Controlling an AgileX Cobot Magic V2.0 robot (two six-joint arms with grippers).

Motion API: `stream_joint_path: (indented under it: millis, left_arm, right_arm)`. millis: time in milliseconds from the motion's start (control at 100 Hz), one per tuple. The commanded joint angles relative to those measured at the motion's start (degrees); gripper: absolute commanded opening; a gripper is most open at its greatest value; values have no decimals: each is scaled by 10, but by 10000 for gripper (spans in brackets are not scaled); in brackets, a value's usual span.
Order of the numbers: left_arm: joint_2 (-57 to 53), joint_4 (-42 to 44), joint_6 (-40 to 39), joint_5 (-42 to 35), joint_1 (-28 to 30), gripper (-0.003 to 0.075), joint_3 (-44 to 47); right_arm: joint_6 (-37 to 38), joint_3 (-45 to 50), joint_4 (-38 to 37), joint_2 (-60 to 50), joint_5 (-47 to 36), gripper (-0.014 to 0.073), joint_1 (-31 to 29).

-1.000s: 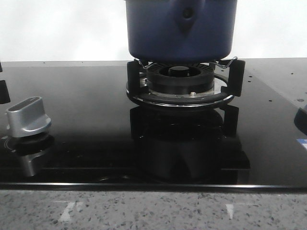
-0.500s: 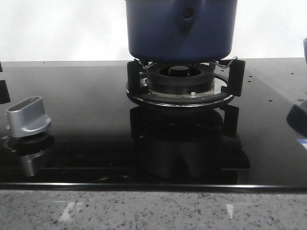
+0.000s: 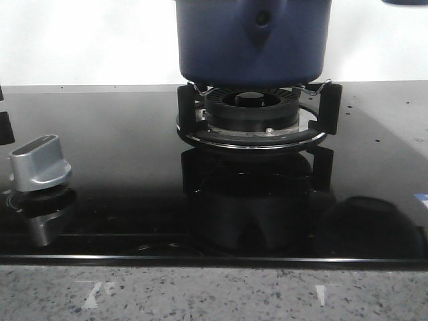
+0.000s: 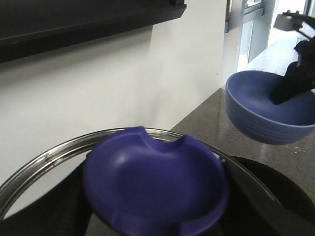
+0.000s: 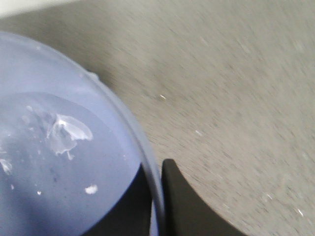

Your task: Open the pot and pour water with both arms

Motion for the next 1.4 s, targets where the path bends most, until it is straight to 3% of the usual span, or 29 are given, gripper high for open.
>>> stream_joint_path:
  millis: [0, 360, 780, 1040, 1390]
  left_arm:
    - [-30, -39, -5, -15, 1, 323, -20]
    - [-30, -21, -5, -39, 6, 323, -20]
    - [-30, -46, -5, -29, 61, 323, -20]
    - [-30, -47, -5, -25, 67, 323, -20]
    - [-30, -47, -5, -17, 67, 323, -20]
  right_arm:
    - [-5, -54, 9, -9, -18, -64, 20]
    - [-14, -158, 10, 54, -35, -64, 137]
    - [-73, -131, 9, 60, -188, -46, 208]
    - [-84, 18, -61, -3, -411, -46, 254]
    - [-84, 238, -105, -62, -724, -46, 256]
